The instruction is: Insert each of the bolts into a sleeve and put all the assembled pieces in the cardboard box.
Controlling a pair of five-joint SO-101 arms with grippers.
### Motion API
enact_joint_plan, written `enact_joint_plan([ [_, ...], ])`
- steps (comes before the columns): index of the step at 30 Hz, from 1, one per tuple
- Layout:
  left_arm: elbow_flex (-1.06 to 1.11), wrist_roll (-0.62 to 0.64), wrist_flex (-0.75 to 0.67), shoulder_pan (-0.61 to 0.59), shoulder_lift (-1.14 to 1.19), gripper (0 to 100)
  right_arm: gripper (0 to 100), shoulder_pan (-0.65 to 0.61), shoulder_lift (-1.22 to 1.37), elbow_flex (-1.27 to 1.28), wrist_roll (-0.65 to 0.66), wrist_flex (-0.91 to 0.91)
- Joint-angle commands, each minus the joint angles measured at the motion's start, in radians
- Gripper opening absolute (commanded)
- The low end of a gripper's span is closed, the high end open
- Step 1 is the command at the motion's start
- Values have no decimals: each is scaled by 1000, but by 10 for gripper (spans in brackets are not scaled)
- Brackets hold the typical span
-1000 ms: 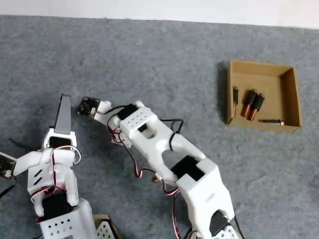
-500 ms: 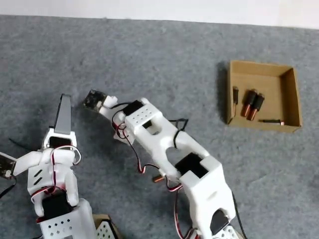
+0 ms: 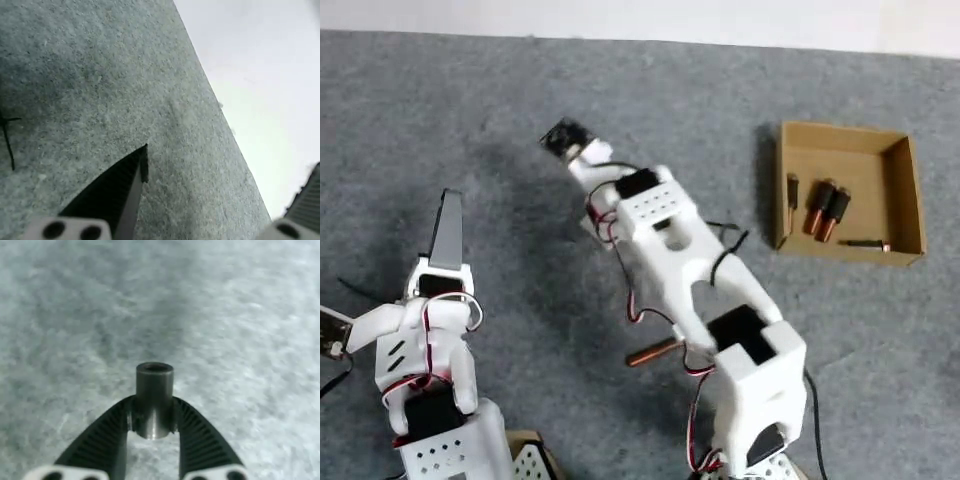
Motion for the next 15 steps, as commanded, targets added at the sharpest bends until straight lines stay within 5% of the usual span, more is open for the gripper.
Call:
enact_joint_plan([
  [1, -33, -15, -18, -1, -7, 442, 5, 39, -114, -7, -46, -10],
  [15, -28, -72, 6, 96, -7, 442, 5, 39, -699, 627, -31, -283],
])
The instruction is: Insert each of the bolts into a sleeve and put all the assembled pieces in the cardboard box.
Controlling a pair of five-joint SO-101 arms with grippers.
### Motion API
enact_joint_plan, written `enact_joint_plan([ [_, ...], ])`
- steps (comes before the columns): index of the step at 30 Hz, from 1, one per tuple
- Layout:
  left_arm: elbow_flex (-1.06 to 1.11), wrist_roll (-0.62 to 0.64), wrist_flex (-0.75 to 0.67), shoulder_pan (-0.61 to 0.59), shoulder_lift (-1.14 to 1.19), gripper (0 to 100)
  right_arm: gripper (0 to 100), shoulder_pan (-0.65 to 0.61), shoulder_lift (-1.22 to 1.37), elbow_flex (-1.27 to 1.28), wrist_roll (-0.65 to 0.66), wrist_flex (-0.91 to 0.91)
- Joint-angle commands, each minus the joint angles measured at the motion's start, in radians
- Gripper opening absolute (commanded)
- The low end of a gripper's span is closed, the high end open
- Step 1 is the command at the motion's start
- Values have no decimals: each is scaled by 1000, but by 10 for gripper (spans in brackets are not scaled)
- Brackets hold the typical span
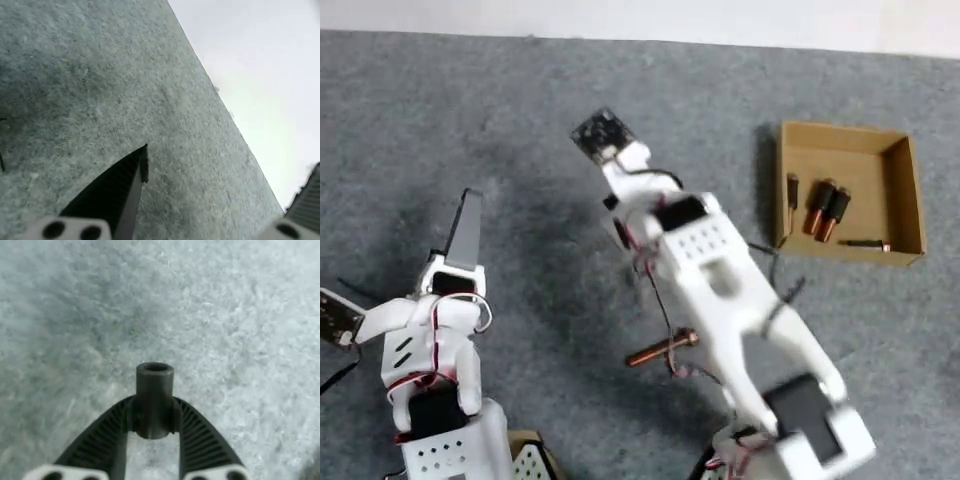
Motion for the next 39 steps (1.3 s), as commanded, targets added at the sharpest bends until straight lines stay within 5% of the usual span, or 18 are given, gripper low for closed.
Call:
enact_joint_plan([
  [1, -28, -15, 9, 50, -7, 442, 5, 13, -225, 193, -2, -116],
  [11, -35, -173, 104, 234, -8, 442, 5, 122, -723, 674, -21, -249],
  [20, -41, -192, 123, 242, -8, 442, 5, 220, -1141, 938, -104, -245],
  [23, -73, -370, 212, 240, -7, 428, 5, 262, -1265, 1018, -104, -243],
  [29, -111, -833, 288, 216, -8, 242, 5, 366, -1489, 1106, -106, -131],
  [34, -108, -1011, 313, 226, -4, 190, 5, 414, -1652, 1188, -106, -70],
  [39, -151, -1212, 436, 443, -4, 210, 5, 458, -1635, 1201, -106, -21],
])
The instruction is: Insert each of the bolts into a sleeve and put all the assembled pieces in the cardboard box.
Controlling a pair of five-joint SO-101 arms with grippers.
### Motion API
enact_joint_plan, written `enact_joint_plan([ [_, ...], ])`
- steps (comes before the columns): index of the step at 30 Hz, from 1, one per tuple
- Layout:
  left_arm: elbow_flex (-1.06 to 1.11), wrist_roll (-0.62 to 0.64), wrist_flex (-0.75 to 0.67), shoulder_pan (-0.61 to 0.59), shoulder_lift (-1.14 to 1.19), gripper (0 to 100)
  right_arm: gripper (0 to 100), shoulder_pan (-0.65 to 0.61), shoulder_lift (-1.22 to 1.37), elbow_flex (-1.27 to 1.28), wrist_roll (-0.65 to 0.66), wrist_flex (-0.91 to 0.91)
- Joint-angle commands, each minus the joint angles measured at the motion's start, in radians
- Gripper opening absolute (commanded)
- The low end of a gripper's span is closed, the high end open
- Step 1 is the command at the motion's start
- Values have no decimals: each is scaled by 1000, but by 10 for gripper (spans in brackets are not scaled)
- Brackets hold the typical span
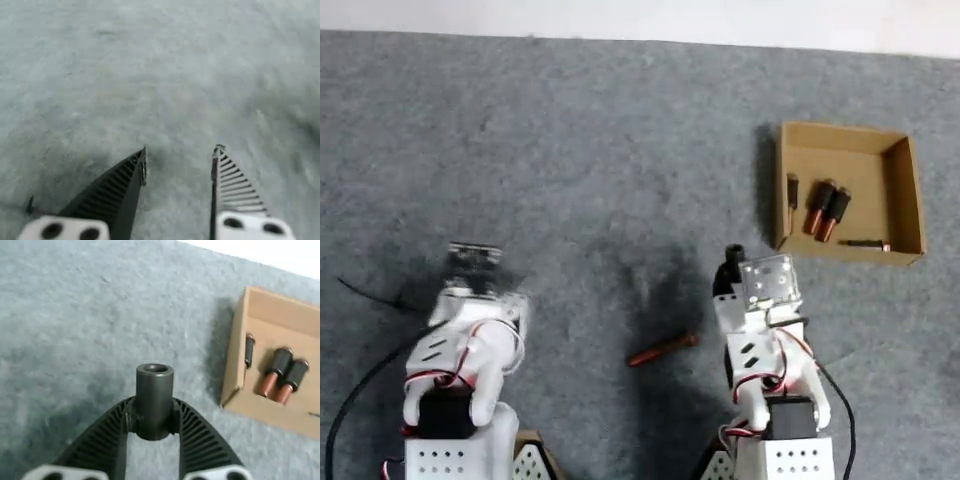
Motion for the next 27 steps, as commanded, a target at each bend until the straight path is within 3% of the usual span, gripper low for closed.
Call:
enact_joint_plan([
  [1, -94, -146, 94, 216, -2, 210, 5, 36, -13, -10, -6, 25],
  [11, -142, -189, 103, 661, 85, 214, 5, 42, -13, -12, -69, 31],
  [17, -291, -193, -83, 746, 584, 233, 5, 65, -13, -12, -72, 30],
  [21, -490, -222, -112, 826, 995, 269, 5, 91, -13, -4, -75, -12],
  [27, -722, -236, -178, 837, 1437, 258, 5, 102, -13, -4, -75, -24],
])
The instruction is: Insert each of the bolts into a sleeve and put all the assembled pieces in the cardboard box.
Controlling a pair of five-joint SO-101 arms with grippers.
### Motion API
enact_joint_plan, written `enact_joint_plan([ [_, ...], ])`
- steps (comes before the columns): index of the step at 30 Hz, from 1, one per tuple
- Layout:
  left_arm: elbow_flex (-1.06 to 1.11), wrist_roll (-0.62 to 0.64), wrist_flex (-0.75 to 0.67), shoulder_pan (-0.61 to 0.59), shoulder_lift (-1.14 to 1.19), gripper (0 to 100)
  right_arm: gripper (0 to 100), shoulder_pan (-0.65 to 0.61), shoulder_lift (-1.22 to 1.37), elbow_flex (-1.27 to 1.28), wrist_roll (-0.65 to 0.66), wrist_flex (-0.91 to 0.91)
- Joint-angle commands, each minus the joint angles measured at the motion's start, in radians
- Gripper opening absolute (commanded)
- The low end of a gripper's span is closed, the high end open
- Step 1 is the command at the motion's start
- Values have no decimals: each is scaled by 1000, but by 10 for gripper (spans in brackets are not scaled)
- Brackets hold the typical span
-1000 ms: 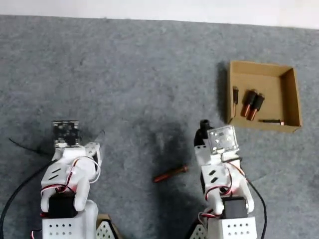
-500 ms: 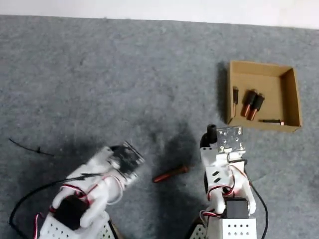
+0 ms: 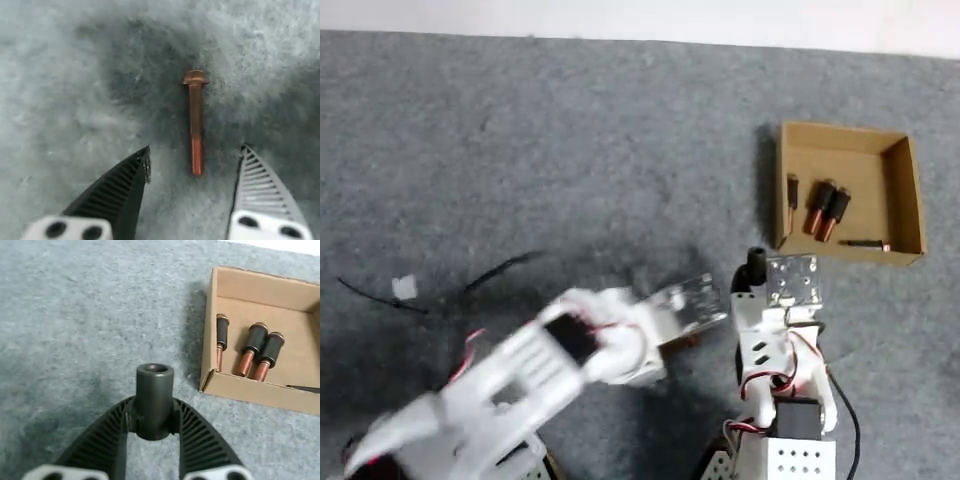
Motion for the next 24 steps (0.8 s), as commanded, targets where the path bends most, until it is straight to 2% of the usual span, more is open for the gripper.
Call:
enact_joint_plan([
  [1, -189, -11, -58, 16, 315, 258, 5, 10, -13, -4, -9, -38],
  [6, -265, -21, -107, 7, 496, 257, 5, 10, -13, -2, -6, -38],
  [10, -291, -58, -153, -47, 602, 256, 5, 10, -13, -2, -6, -39],
  [18, -334, -55, -144, -61, 659, 255, 5, 12, -13, -2, -6, -39],
  [20, -335, -55, -144, -59, 664, 226, 5, 16, -13, -2, -6, -38],
  [24, -335, -55, -144, -59, 664, 79, 5, 51, -13, -2, -6, -39],
])
